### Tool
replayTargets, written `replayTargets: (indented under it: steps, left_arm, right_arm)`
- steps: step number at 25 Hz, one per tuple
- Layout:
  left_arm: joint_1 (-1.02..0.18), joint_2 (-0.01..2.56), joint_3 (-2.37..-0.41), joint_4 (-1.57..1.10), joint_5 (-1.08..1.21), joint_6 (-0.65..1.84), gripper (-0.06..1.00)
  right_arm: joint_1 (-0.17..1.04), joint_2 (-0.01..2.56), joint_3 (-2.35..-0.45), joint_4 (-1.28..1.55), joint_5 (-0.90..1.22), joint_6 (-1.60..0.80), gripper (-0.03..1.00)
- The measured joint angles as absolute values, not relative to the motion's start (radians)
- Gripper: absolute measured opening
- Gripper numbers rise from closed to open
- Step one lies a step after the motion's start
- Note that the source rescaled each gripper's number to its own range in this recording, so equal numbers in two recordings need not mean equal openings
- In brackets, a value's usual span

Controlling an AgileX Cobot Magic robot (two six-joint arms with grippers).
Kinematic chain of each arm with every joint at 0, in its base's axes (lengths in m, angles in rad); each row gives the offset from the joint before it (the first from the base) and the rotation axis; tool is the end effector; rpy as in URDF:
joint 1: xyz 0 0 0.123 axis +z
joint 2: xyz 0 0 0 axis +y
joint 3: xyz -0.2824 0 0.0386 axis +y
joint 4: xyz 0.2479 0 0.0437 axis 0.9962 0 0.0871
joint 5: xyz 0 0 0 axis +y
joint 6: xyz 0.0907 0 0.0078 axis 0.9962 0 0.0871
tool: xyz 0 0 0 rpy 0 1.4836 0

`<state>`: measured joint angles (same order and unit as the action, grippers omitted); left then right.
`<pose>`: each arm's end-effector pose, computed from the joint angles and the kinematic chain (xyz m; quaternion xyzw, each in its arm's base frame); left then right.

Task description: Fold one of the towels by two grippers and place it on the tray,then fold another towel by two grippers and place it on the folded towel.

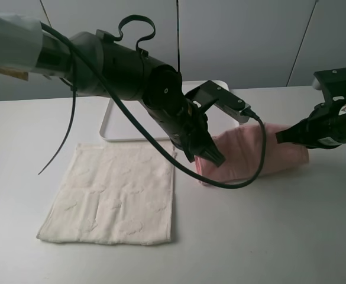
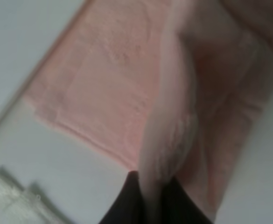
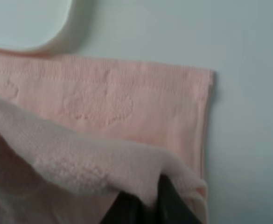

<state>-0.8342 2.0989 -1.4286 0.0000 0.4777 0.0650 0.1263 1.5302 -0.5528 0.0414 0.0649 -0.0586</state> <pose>0.2965 -0.3270 0.1482 0.4206 0.8715 -0.0946 0.2338 0.2524 0.0323 0.1513 -0.0688 0.9505 0.0178 0.3025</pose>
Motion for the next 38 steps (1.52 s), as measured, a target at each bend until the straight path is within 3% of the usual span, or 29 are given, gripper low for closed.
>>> replayTargets:
  steps: [3,5,8,10,14,20,27,33,38]
  left_arm:
    - [-0.807,2.099,-1.429,0.043,0.463,0.005,0.19]
    - [-0.79,2.099,-1.429,0.054,0.457,-0.021,0.39]
    - [-0.767,2.099,-1.43,0.061,0.463,-0.054,0.85]
    - [-0.761,2.099,-1.439,0.064,0.488,-0.064,0.97]
    - [-0.758,2.099,-1.489,0.038,0.561,-0.068,1.0]
    - [-0.754,2.127,-1.614,-0.024,0.702,-0.117,1.0]
    - [-0.737,2.267,-1.79,-0.028,0.948,-0.199,1.0]
    - [-0.737,2.298,-1.805,-0.045,0.979,-0.319,1.0]
    - [-0.737,2.314,-1.805,-0.051,0.981,-0.411,1.0]
  right_arm:
    - [0.126,1.551,-0.553,0.041,0.033,-0.055,0.17]
    - [0.126,1.558,-0.553,0.041,0.011,-0.053,0.39]
    - [0.126,1.562,-0.554,0.041,-0.028,-0.052,0.7]
    - [0.126,1.562,-0.559,0.051,-0.033,-0.052,0.8]
    - [0.126,1.562,-0.622,0.089,0.089,-0.052,0.83]
    - [0.122,1.563,-0.842,0.06,0.434,-0.052,0.83]
    - [0.003,1.6,-1.023,0.196,0.739,-0.126,0.83]
    - [-0.012,1.666,-1.035,0.226,0.832,-0.176,0.99]
    - [-0.012,1.702,-1.037,0.228,0.835,-0.18,1.0]
